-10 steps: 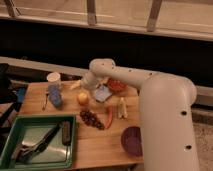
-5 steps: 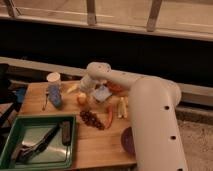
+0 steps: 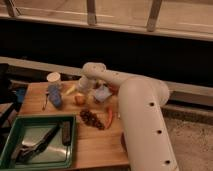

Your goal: Place apple in table surface

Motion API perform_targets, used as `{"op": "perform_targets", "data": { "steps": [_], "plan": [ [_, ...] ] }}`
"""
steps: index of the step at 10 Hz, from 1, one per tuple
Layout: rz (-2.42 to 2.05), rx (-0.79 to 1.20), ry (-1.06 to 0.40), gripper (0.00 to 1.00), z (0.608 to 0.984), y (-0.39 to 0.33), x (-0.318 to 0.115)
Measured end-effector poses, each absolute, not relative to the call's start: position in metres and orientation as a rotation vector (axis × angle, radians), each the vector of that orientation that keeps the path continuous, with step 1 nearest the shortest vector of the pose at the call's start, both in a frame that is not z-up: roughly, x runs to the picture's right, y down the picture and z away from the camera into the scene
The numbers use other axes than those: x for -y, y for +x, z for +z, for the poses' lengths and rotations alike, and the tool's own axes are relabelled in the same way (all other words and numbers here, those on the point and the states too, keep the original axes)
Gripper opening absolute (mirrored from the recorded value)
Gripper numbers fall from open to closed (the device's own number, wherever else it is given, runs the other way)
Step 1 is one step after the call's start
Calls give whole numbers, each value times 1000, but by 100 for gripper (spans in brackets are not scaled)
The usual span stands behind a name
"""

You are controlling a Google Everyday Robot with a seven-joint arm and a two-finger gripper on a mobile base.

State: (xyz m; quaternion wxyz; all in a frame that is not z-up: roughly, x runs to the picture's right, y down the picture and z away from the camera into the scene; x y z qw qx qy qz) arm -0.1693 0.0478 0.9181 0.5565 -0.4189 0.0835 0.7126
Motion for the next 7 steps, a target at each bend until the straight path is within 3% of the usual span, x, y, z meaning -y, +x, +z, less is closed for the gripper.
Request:
{"op": "perform_targets", "data": {
  "steps": [4, 5, 7],
  "plan": [
    [1692, -251, -965, 25, 930, -163, -53],
    [1693, -254, -964, 19, 931, -163, -53],
    [1699, -253, -960, 15, 931, -162, -54]
  ]
}}
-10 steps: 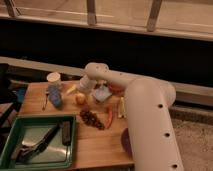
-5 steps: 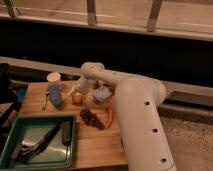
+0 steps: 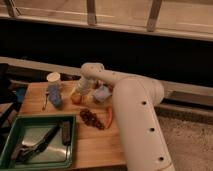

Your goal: Place apple in table surface

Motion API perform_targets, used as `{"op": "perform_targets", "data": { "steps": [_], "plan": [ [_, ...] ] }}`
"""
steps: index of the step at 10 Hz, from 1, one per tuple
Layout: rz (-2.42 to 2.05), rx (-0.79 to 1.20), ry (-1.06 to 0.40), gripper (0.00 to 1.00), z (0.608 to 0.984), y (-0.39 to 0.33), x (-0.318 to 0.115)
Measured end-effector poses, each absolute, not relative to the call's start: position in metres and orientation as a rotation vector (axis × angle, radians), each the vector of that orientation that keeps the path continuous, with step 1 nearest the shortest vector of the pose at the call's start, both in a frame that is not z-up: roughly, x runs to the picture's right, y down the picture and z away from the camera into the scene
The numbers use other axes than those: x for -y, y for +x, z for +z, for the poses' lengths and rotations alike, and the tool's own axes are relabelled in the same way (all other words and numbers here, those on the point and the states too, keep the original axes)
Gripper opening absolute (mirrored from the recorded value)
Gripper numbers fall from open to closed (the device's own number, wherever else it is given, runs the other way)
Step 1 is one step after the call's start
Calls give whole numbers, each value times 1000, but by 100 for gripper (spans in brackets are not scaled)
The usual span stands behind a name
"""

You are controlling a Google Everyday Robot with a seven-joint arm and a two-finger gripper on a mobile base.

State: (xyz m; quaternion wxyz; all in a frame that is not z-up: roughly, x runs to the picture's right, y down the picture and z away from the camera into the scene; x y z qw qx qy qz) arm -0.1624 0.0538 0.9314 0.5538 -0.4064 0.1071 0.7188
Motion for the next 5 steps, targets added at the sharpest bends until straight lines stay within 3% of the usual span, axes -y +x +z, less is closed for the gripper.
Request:
{"op": "perform_targets", "data": {
  "steps": [5],
  "plan": [
    [1744, -142, -888, 15, 890, -144, -23]
  ]
}}
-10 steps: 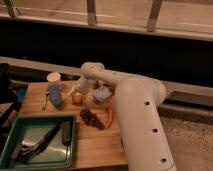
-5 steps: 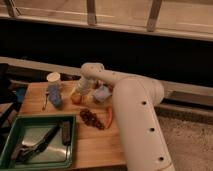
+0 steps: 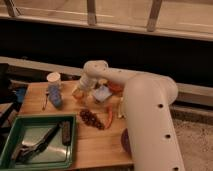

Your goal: Place apple in table surface

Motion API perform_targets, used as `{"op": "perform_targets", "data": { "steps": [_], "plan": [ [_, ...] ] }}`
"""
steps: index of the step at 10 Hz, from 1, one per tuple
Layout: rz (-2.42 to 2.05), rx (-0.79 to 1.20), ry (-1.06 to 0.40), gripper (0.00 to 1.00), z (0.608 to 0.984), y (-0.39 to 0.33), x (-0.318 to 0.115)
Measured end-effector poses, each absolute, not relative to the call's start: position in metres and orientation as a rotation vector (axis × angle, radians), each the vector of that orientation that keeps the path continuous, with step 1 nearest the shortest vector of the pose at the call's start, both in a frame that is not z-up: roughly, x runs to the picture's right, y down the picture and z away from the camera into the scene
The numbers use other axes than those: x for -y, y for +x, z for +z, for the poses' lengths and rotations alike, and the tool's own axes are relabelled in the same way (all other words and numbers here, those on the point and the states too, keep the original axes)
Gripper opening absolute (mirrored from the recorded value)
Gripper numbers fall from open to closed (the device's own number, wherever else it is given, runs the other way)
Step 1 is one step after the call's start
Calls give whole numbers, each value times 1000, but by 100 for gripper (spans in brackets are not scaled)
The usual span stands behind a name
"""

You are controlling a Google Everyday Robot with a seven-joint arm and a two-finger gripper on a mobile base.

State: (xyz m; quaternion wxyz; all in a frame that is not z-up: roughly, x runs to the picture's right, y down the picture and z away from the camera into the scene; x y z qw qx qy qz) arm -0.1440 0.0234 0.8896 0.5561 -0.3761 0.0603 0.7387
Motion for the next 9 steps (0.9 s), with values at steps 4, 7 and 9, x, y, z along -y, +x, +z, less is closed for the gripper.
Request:
{"op": "perform_targets", "data": {
  "steps": [4, 7, 9],
  "plan": [
    [1760, -61, -843, 15, 861, -133, -10],
    [1749, -89, -875, 19, 872, -139, -27],
    [1740, -113, -900, 38, 881, -145, -37]
  ]
}}
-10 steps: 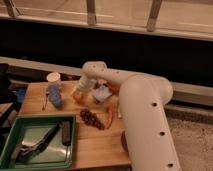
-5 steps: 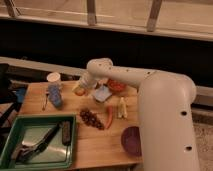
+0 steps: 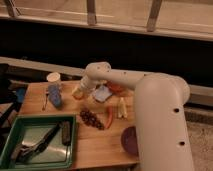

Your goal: Place apple in table surface

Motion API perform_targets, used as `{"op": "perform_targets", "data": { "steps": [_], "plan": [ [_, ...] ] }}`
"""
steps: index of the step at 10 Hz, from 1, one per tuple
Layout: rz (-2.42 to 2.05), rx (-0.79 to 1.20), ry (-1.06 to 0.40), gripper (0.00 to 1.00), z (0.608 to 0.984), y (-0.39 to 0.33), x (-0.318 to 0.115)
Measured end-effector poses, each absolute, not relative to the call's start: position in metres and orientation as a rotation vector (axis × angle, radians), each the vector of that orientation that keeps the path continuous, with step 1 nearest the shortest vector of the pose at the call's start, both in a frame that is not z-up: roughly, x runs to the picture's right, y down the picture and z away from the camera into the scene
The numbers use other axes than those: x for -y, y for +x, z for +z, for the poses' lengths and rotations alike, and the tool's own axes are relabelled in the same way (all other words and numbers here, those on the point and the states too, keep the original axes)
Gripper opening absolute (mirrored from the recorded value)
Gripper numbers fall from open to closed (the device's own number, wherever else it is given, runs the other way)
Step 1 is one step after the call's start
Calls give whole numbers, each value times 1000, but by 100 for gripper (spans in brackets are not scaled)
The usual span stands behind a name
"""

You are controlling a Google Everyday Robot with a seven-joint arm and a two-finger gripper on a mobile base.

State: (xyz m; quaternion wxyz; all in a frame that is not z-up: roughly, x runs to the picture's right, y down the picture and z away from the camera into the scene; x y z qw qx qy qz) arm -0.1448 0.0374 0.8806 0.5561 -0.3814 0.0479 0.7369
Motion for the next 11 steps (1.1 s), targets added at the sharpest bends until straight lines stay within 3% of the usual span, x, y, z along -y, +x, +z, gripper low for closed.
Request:
{"op": "perform_targets", "data": {
  "steps": [3, 11],
  "plan": [
    [1736, -161, -946, 63, 901, -154, -54],
    [1742, -186, -969, 63, 910, -156, -62]
  ]
}}
